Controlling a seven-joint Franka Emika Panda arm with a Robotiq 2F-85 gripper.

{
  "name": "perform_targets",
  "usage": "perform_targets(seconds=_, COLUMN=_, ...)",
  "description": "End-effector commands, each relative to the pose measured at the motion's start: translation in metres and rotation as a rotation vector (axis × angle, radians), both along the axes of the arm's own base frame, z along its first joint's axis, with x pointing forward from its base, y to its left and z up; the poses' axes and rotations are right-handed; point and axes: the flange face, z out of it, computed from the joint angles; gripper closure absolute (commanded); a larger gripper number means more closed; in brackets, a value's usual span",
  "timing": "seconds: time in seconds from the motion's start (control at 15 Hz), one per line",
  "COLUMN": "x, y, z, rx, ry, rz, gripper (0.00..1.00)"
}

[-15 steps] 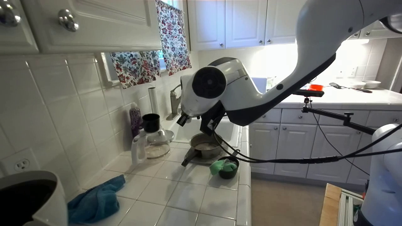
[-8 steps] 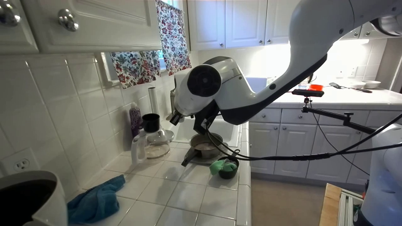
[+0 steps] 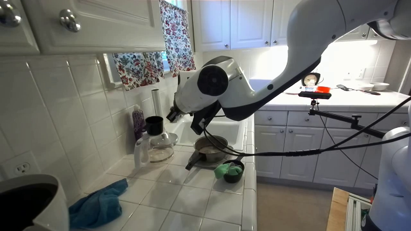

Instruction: Put the coffee pod in the black measuring cup.

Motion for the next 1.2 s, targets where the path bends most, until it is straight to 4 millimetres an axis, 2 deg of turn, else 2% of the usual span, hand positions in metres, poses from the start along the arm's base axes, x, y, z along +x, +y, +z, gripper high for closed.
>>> perform_targets(seconds=0.0, x=0.009, y=-0.007, z=0.005, rx=0.067, ry=-0.072, rz=0.008, gripper=0.74)
perform_targets(seconds=0.47, x=0.031, y=-0.015, z=0.008, rx=0.180, ry=-0.146, rz=0.029, gripper=0.74)
perform_targets(seconds=1.13, x=0.072, y=-0.011, z=0.002, rx=0.232, ry=-0.108, rz=0.143, gripper=0.74)
